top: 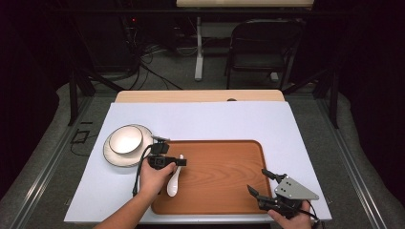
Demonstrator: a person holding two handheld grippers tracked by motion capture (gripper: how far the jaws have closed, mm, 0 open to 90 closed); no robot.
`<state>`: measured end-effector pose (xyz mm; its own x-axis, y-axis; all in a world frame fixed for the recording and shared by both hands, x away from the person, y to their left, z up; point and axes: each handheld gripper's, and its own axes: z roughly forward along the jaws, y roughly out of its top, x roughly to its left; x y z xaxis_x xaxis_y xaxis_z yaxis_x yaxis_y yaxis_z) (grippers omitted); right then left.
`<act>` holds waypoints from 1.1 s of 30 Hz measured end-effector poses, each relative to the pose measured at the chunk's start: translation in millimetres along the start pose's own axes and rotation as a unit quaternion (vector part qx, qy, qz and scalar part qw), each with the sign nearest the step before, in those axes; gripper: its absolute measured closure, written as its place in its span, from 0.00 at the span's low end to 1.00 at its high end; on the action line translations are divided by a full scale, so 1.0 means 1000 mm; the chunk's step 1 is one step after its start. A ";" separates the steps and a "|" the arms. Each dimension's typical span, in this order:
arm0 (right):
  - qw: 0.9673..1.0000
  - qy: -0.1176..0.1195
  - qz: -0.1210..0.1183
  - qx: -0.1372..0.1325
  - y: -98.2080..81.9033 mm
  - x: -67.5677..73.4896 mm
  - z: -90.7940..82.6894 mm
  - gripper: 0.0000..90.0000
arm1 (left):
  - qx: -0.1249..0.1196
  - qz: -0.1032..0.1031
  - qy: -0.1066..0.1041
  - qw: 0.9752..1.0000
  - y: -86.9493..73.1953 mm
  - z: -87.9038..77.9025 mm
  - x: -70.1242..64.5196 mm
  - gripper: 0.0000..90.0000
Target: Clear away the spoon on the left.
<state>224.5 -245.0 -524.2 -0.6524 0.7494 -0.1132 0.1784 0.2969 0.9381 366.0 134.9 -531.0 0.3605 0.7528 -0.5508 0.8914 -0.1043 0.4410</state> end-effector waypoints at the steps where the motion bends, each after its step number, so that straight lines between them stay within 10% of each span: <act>1: 1.000 0.001 0.000 0.000 0.000 0.000 0.000 0.32 | 0.002 -0.004 -0.001 1.000 0.000 0.001 0.000 0.94; 33: 1.000 0.001 0.000 -0.001 0.000 0.000 -0.001 0.32 | -0.003 -0.015 0.043 0.999 -0.002 0.007 0.010 0.79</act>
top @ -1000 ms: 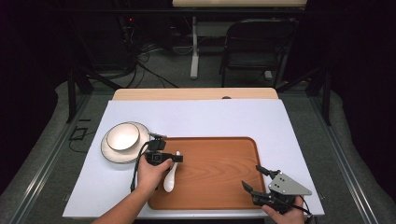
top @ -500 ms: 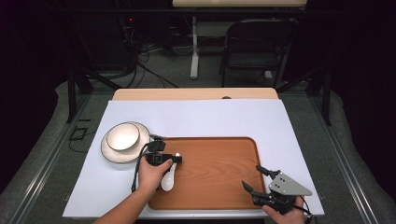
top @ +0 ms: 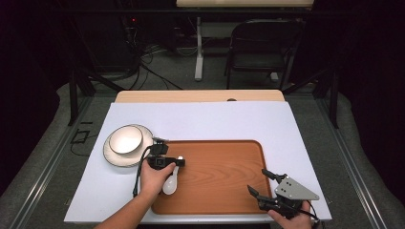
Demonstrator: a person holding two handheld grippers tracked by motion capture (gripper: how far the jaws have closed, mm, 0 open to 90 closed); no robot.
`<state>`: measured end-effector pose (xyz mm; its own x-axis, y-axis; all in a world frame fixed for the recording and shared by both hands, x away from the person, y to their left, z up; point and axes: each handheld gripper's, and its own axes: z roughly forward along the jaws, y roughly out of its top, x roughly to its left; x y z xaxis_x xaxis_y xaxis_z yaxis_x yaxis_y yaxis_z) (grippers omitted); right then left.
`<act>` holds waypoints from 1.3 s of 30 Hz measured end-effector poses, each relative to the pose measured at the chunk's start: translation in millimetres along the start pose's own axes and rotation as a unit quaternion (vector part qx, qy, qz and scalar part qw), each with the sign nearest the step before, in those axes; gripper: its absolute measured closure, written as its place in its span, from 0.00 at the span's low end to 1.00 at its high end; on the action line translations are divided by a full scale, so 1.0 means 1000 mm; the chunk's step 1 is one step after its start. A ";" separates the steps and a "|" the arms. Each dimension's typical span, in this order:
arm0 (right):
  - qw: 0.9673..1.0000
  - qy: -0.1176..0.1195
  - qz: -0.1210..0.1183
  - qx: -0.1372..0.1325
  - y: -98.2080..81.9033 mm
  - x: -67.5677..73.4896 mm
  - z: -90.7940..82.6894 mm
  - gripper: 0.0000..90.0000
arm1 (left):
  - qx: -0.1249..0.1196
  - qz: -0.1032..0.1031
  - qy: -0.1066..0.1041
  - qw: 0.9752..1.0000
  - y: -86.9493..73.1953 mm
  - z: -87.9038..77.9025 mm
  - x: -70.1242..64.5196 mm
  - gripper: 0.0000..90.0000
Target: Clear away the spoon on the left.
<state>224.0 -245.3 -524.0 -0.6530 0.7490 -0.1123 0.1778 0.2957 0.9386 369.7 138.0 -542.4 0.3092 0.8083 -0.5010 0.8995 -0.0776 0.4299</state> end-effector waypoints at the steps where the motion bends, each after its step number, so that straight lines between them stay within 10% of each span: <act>1: 1.000 0.000 0.000 0.000 0.000 0.000 0.000 0.32 | -0.001 0.005 0.006 1.000 0.000 -0.001 0.000 0.78; 39: 1.000 0.000 0.000 0.002 0.000 0.000 0.000 0.32 | -0.042 0.044 0.053 0.997 -0.009 -0.054 0.016 0.54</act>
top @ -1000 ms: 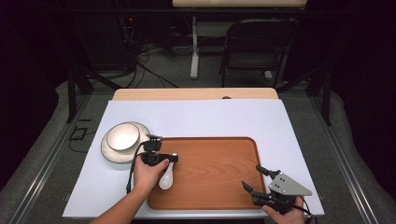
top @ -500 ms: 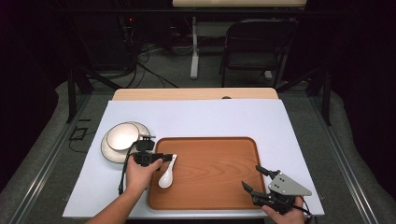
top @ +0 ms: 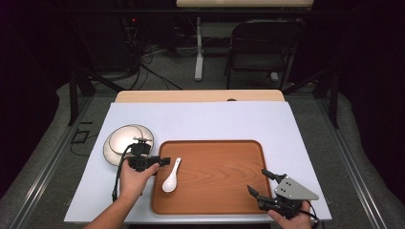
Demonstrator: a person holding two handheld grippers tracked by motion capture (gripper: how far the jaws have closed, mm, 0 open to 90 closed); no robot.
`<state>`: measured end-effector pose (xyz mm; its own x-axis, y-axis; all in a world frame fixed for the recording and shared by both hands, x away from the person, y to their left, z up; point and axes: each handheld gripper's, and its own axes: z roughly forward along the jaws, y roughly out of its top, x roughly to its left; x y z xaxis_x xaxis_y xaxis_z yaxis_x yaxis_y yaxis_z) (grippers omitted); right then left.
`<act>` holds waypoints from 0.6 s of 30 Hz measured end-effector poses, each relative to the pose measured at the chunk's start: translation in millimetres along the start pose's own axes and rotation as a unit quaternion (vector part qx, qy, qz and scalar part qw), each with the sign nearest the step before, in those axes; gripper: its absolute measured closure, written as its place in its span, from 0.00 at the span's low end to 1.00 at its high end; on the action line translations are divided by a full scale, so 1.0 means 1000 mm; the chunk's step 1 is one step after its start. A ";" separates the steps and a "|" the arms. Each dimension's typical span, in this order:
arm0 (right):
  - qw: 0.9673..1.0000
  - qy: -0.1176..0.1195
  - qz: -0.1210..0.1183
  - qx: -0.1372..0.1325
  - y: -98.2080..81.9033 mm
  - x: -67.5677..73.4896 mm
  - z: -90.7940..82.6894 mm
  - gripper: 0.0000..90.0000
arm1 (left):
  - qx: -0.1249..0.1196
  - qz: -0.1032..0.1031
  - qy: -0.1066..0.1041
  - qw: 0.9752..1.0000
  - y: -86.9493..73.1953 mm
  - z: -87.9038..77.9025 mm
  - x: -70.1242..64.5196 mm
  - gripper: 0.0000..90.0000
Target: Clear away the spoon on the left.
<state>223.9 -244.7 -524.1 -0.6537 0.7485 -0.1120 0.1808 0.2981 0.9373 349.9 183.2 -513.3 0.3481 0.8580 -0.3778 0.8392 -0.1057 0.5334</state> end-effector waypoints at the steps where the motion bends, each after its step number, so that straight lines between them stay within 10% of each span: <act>1: 1.000 0.000 -0.001 0.000 0.000 0.000 0.000 0.32 | -0.004 0.006 0.003 1.000 -0.003 -0.003 0.001 0.53; 9: 1.000 0.000 -0.001 0.001 0.000 0.000 0.001 0.32 | -0.023 0.049 0.022 0.998 -0.017 -0.016 0.000 0.48; 18: 1.000 -0.001 0.000 0.002 0.000 0.000 0.001 0.32 | -0.060 0.111 0.062 0.990 -0.032 -0.040 0.001 0.39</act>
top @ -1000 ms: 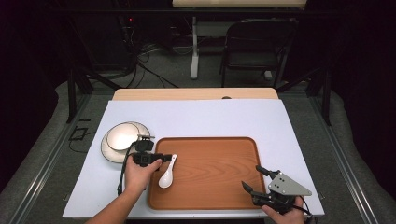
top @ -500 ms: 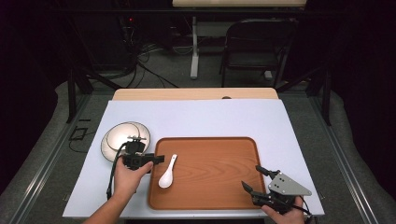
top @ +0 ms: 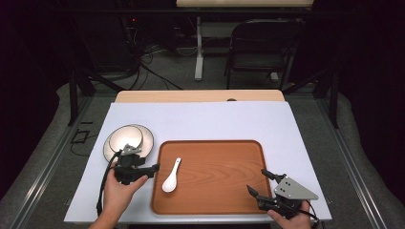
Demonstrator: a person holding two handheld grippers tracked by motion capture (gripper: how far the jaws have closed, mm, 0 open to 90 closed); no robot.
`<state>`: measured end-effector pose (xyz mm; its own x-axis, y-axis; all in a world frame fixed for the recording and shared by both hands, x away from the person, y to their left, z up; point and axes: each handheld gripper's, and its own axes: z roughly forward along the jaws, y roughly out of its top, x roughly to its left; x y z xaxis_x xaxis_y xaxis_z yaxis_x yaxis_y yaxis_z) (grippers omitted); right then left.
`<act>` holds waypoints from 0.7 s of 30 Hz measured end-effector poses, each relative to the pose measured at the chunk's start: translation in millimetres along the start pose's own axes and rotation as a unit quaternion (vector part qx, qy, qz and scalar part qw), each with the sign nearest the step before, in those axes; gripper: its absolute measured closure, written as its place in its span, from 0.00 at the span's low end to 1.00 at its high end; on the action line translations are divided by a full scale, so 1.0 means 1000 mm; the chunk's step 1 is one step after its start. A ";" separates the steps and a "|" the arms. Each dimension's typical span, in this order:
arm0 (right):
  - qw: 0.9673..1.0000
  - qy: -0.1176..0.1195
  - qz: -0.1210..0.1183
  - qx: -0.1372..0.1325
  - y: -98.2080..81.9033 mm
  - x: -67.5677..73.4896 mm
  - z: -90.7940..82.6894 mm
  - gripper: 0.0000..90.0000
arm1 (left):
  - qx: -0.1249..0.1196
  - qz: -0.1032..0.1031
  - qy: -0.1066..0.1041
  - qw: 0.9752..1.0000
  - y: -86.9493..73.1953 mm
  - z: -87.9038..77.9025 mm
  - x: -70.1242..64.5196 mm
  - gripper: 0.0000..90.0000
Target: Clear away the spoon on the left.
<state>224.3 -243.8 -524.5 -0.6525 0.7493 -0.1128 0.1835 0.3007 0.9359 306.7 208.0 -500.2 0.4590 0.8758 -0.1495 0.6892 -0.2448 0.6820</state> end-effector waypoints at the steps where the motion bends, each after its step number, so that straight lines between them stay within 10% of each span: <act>1: 1.000 0.000 0.000 0.000 0.000 0.000 0.000 0.32 | -0.008 0.008 0.010 1.000 -0.003 -0.003 0.000 0.38; 13: 1.000 0.000 -0.003 0.004 0.000 0.001 0.002 0.32 | -0.051 0.057 0.032 0.997 -0.030 -0.010 -0.002 0.38; 21: 1.000 -0.001 -0.003 0.005 0.000 0.001 0.002 0.32 | -0.063 0.051 0.041 0.996 -0.043 -0.010 0.001 0.38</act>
<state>224.8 -241.9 -525.4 -0.6522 0.7488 -0.1182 0.1871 0.3101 0.9321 271.6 223.2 -523.0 0.4716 0.8816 -0.0187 0.5635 -0.2850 0.7754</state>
